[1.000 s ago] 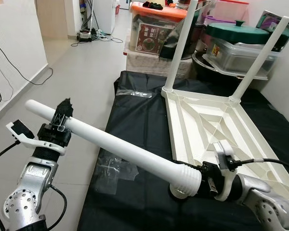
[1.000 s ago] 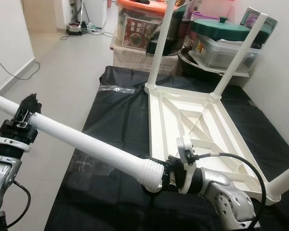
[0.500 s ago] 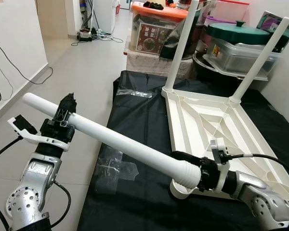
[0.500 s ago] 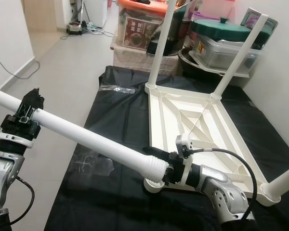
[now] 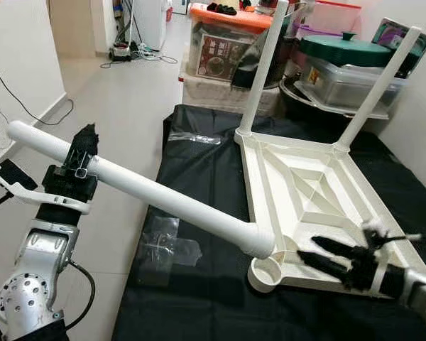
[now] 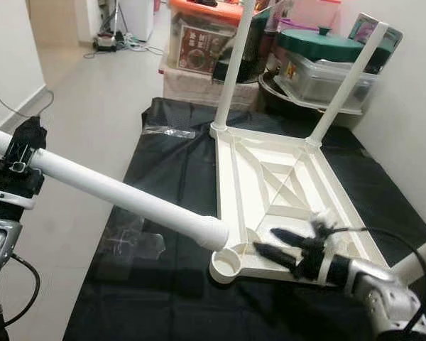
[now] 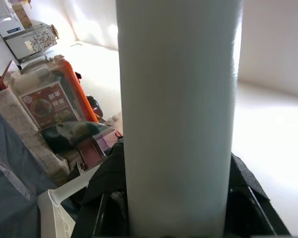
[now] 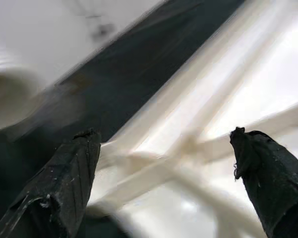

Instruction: Building children table

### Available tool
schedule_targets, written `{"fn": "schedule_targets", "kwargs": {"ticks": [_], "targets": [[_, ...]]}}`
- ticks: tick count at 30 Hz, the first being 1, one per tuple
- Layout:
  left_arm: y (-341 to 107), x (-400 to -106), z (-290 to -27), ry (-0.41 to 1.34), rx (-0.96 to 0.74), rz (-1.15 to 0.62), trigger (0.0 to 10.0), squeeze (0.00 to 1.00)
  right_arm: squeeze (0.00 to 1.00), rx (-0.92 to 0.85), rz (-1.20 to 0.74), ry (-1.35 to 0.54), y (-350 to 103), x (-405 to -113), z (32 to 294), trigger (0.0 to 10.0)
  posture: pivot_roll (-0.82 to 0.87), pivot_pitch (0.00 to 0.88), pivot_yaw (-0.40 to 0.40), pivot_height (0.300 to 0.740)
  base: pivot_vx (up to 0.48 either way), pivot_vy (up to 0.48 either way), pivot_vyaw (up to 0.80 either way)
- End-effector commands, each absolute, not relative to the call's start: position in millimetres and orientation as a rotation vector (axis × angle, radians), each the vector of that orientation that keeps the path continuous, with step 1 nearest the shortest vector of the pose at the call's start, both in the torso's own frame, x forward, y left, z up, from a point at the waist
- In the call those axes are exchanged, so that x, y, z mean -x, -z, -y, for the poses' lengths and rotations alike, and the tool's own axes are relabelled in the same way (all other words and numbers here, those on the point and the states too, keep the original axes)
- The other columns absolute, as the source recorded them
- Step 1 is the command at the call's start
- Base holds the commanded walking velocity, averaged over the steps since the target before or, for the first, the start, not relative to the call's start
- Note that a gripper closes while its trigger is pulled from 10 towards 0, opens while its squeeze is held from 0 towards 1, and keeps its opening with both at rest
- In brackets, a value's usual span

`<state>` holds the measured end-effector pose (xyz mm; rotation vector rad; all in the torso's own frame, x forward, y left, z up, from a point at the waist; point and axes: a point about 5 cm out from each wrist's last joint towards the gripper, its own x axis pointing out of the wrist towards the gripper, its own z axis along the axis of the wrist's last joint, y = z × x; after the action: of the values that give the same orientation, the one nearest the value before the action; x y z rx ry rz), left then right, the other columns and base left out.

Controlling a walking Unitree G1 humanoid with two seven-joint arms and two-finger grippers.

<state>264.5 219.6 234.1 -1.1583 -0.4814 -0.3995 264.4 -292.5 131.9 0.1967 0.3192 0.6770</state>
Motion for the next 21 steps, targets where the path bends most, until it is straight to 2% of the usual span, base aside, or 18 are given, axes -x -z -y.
{"fn": "schedule_targets", "kwargs": {"ticks": [1, 2, 4, 5, 6, 7, 9, 11, 12, 13, 14, 16, 17, 18, 20, 21], "targets": [[-235, -266, -217, 0.42, 1.155, 0.48, 0.0, 0.0, 1.0, -0.171, -0.288, -0.577, -137, -271, 303, 10.0, 0.02, 0.0, -0.14, 0.74, 0.0, 0.0, 0.0], [-235, -267, -212, 0.433, 1.138, 0.468, 0.0, 0.0, 1.0, -0.177, -0.233, -0.545, -150, -285, 298, 10.0, 0.02, 0.0, -0.136, 0.74, 0.0, 0.0, 0.0], [-235, -267, -212, 0.433, 1.138, 0.468, 0.0, 0.0, 1.0, -0.177, -0.233, -0.545, -150, -285, 298, 10.0, 0.02, 0.0, -0.136, 0.74, 0.0, 0.0, 0.0], [-235, -268, -208, 0.442, 1.112, 0.455, 0.0, 0.0, 0.6, -0.172, -0.188, -0.535, -163, -296, 291, 10.0, 0.02, 0.0, -0.135, 0.74, 0.0, 0.0, 0.0], [-235, -269, -203, 0.459, 1.085, 0.441, 0.0, 0.0, 0.0, -0.168, -0.127, -0.607, -185, -307, 272, 10.0, 0.02, 0.0, -0.135, 0.74, 0.0, 0.0, 0.0], [-235, -269, -203, 0.459, 1.085, 0.441, 0.0, 0.0, 0.0, -0.168, -0.127, -0.607, -185, -307, 272, 10.0, 0.02, 0.0, -0.135, 0.74, 0.0, 0.0, 0.0], [-237, -269, -194, 0.488, 1.029, 0.417, 0.0, 0.0, 0.0, -0.093, -0.064, -0.753, -219, -320, 236, 10.0, 0.02, 0.0, -0.135, 0.74, 0.0, 0.0, 0.0], [-237, -269, -194, 0.488, 1.029, 0.417, 0.0, 0.0, 0.0, -0.093, -0.064, -0.753, -219, -320, 236, 10.0, 0.02, 0.0, -0.135, 0.74, 0.0, 0.0, 0.0], [-237, -269, -191, 0.499, 1.01, 0.407, 0.0, 0.0, 0.0, -0.084, -0.053, -0.814, -232, -324, 220, 10.0, 0.03, 0.0, -0.135, 0.74, 0.0, 0.0, 0.0], [-237, -269, -191, 0.499, 1.01, 0.407, 0.0, 0.0, 0.0, -0.084, -0.053, -0.814, -232, -324, 220, 10.0, 0.03, 0.0, -0.135, 0.74, 0.0, 0.0, 0.0], [-236, -268, -187, 0.509, 0.986, 0.393, 0.0, 0.0, 0.0, -0.093, -0.047, -0.893, -245, -327, 202, 10.0, 0.04, 0.0, -0.142, 0.74, 0.0, 0.0, 0.0], [-236, -268, -187, 0.509, 0.986, 0.393, 0.0, 0.0, 0.0, -0.093, -0.047, -0.893, -245, -327, 202, 10.0, 0.04, 0.0, -0.142, 0.74, 0.0, 0.0, 0.0], [-235, -268, -181, 0.517, 0.967, 0.382, 0.0, 0.0, 0.0, -0.068, -0.074, -0.99, -251, -326, 180, 10.0, 0.04, 0.0, -0.145, 0.74, 0.0, 0.0, 0.0], [-235, -268, -181, 0.517, 0.967, 0.382, 0.0, 0.0, 0.0, -0.068, -0.074, -0.99, -251, -326, 180, 10.0, 0.04, 0.0, -0.145, 0.74, 0.0, 0.0, 0.0], [-235, -265, -172, 0.539, 0.926, 0.362, 0.0, 0.0, 0.0, -0.003, -0.199, -1.185, -245, -316, 137, 10.0, 0.05, 0.0, -0.153, 0.74, 0.0, 0.0, 0.0], [-235, -265, -172, 0.539, 0.926, 0.362, 0.0, 0.0, 0.0, -0.003, -0.199, -1.185, -245, -316, 137, 10.0, 0.05, 0.0, -0.153, 0.74, 0.0, 0.0, 0.0]]}}
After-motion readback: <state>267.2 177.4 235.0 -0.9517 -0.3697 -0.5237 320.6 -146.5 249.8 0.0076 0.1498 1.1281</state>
